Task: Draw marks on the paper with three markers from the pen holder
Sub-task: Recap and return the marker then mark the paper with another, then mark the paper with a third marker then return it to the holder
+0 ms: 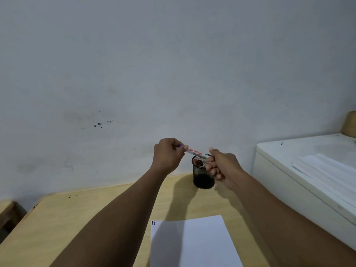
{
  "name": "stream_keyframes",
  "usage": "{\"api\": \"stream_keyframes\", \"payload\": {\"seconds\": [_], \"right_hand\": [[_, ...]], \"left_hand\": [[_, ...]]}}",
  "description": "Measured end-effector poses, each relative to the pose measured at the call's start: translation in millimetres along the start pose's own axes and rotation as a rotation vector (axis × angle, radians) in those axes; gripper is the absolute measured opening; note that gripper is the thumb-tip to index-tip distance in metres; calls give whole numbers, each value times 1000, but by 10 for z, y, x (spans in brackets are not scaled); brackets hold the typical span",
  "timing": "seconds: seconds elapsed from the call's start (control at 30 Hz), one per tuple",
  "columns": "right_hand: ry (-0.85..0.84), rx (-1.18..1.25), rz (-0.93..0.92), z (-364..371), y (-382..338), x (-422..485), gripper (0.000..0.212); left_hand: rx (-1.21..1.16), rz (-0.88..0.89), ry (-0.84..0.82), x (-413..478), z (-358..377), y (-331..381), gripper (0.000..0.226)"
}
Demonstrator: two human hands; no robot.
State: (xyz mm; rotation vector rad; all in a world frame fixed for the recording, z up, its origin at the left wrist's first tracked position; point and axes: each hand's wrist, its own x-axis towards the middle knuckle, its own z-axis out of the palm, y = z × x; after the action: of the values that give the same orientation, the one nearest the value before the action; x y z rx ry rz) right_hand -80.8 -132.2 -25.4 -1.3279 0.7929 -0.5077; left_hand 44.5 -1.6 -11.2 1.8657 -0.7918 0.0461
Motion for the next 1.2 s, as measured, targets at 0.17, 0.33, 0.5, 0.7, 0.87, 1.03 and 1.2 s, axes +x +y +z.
{"api": "stream_keyframes", "payload": {"seconds": [0.17,0.33,0.5,0.7,0.87,1.03,1.2], "right_hand": [[-10,-62,9,-44,115,159,21],[-39,-31,30,-9,301,247,15],[-52,8,46,23,500,232,20],[-97,81,99,165,459,17,25],[-253,320,201,508,316,-252,42],[-322,622,218,942,294,-442,34],[-341,613,102,1288,364,-665,25]], "left_hand": [[176,34,-205,127,348,-62,23],[208,-27,-298,135,453,-195,34],[338,58,-267,127,473,-286,19],[212,66,-72,9,291,-136,20],[82,46,21,-226,-222,51,17],[-58,-31,10,-600,-773,-50,16],[-292,-178,76,-925,-1168,-360,19]]}}
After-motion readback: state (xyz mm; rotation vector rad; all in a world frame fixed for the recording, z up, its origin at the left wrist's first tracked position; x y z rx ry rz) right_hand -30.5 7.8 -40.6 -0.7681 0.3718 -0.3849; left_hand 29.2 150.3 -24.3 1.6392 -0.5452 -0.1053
